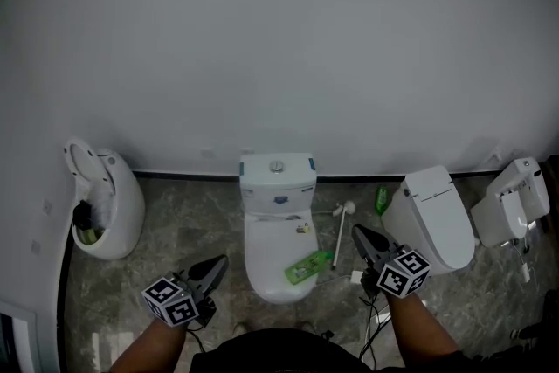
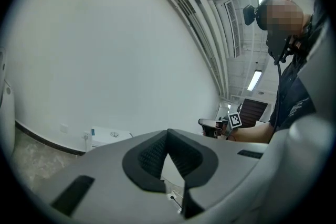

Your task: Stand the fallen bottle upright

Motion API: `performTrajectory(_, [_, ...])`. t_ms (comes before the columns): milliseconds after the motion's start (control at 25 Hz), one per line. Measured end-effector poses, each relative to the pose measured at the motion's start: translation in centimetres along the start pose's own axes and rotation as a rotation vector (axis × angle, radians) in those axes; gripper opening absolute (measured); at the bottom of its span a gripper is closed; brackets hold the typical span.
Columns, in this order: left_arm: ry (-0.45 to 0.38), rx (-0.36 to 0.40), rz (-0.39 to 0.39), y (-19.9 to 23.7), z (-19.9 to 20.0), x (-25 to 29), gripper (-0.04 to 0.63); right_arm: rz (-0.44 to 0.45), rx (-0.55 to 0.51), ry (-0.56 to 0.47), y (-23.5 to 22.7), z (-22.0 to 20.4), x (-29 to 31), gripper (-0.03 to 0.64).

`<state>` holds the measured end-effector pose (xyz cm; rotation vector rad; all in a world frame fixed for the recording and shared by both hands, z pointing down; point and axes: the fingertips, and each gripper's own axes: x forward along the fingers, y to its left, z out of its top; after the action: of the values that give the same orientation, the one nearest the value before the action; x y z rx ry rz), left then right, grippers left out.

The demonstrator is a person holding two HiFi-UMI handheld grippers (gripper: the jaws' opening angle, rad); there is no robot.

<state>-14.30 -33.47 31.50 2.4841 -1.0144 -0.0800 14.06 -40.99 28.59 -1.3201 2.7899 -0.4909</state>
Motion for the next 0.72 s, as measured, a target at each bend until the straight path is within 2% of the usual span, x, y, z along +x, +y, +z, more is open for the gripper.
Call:
performTrajectory(200, [0.060, -0.035, 0.016, 3.4, -4.3, 3.7, 0.018, -0.020, 0.040, 0.035, -5.2, -3.6, 2.9, 0.014])
performTrajectory(400, [0.119, -0.068, 0.031, 7.0, -9.8, 8.2, 0.018, -0.052, 0.098, 0.082, -11.5, -10.0, 5.7, 0.023])
performTrajectory(720, [0.257, -0.147, 0.019, 13.3, -22.7, 14.7, 0.018, -0.179, 0.280, 0.194, -22.3, -26.9, 7.7, 0.032])
